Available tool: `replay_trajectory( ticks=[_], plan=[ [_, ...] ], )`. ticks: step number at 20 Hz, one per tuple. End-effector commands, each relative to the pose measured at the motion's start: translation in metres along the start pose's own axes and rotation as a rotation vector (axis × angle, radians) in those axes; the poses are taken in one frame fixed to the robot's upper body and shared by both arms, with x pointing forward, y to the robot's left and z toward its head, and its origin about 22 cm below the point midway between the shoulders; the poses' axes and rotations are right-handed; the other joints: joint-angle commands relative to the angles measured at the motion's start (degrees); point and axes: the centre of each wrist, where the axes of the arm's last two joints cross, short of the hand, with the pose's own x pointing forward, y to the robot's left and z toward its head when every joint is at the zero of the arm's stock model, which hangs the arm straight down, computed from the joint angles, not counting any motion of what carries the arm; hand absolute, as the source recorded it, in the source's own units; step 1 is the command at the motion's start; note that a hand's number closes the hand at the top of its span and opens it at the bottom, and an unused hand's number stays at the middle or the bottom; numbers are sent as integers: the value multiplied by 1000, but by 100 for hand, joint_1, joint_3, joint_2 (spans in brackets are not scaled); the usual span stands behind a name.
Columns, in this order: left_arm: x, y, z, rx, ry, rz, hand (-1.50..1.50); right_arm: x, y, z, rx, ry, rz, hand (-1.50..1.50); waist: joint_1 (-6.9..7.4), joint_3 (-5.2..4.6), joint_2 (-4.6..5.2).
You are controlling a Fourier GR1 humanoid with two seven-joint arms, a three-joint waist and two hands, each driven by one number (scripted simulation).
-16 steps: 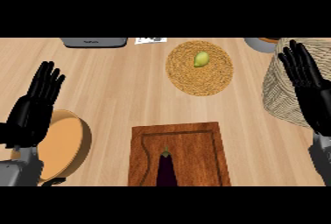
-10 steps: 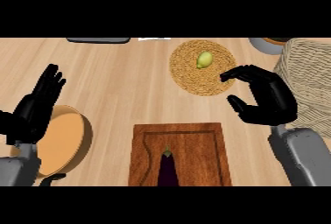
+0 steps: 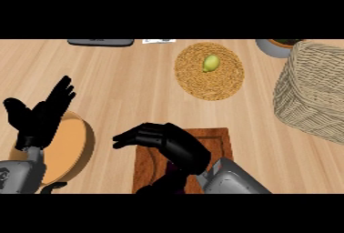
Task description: Pick the eggplant from the cutting board and place it in the basket
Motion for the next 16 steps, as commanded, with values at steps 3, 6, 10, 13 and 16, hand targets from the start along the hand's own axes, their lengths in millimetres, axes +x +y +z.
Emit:
replay_trajectory(
  ticks=[3,6,10,13,16],
  plan=[
    [3,8,-11,28,46,10,0,59,58,-24,22,128,43,-150,-212,-4,-54],
    [-3,1,-7,26,53,-6,0,80,35,-58,107,297,178,-150,-190,-16,-88],
    [-4,6,-5,36,50,-2,0,90,3,-85,147,472,518,-150,-270,-29,-144],
    [-11,9,-8,50,58,-7,0,110,-12,-113,116,596,706,-150,-273,-35,-106],
    [-3,17,-6,37,51,-3,0,149,-36,-136,134,697,688,-150,-215,-12,-79]
  ],
)
